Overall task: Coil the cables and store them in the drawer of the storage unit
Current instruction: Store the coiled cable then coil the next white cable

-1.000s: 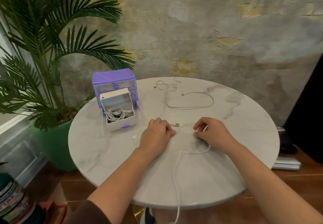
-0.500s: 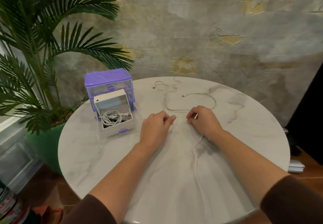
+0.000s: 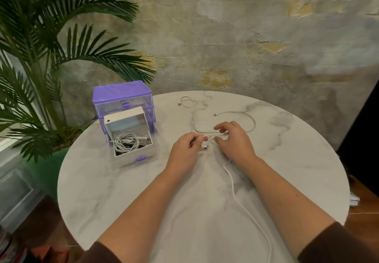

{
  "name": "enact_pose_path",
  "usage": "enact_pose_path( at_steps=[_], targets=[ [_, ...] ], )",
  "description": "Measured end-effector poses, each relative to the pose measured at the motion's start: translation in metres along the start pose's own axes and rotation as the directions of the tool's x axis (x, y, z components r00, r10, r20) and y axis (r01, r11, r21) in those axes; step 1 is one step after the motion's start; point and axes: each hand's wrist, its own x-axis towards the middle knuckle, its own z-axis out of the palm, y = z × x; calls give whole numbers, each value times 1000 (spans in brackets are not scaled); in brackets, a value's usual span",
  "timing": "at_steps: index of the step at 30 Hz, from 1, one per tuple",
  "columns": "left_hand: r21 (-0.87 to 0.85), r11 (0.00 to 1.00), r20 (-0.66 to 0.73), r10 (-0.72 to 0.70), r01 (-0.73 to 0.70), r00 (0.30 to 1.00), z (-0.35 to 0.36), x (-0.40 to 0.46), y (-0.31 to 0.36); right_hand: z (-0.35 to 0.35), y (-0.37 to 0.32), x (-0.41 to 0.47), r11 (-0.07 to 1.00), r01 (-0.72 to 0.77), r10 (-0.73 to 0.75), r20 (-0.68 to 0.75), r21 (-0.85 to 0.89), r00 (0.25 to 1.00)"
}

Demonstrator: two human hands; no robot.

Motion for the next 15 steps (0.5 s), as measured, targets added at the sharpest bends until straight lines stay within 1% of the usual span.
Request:
enact_pose_path(
  at_steps=[2, 4, 5, 7, 9, 11, 13, 15],
  targets=[
    [-20, 1000, -25, -8, 7, 1000, -1, 1, 0, 2, -4, -5, 997, 27, -30, 46, 69, 998],
    [-33, 999, -66, -25, 23, 998, -2, 2, 2, 2, -10, -8, 986, 17, -31, 86, 164, 996],
    [-70, 996, -84, -53, 47, 995, -3, 3, 3, 2, -11, -9, 980, 0, -21, 105, 199, 994],
    [-212, 971, -92, -135, 113, 987, -7, 4, 9, 1, -14, -11, 966, -35, -2, 146, 256, 989],
    [-308, 938, -67, -190, 161, 979, -11, 5, 13, 1, -14, -12, 939, -81, 25, 171, 333, 985],
    [-388, 909, -25, -174, 151, 984, -15, 6, 14, 1, -18, -14, 890, -133, 50, 198, 435, 979],
    [-518, 843, 48, -142, 146, 989, -17, 6, 13, -1, -23, -14, 825, -159, 28, 242, 542, 970],
    [-560, 810, 118, -132, 175, 984, -17, 5, 13, -3, -27, -14, 786, -170, -5, 282, 594, 959]
  ],
)
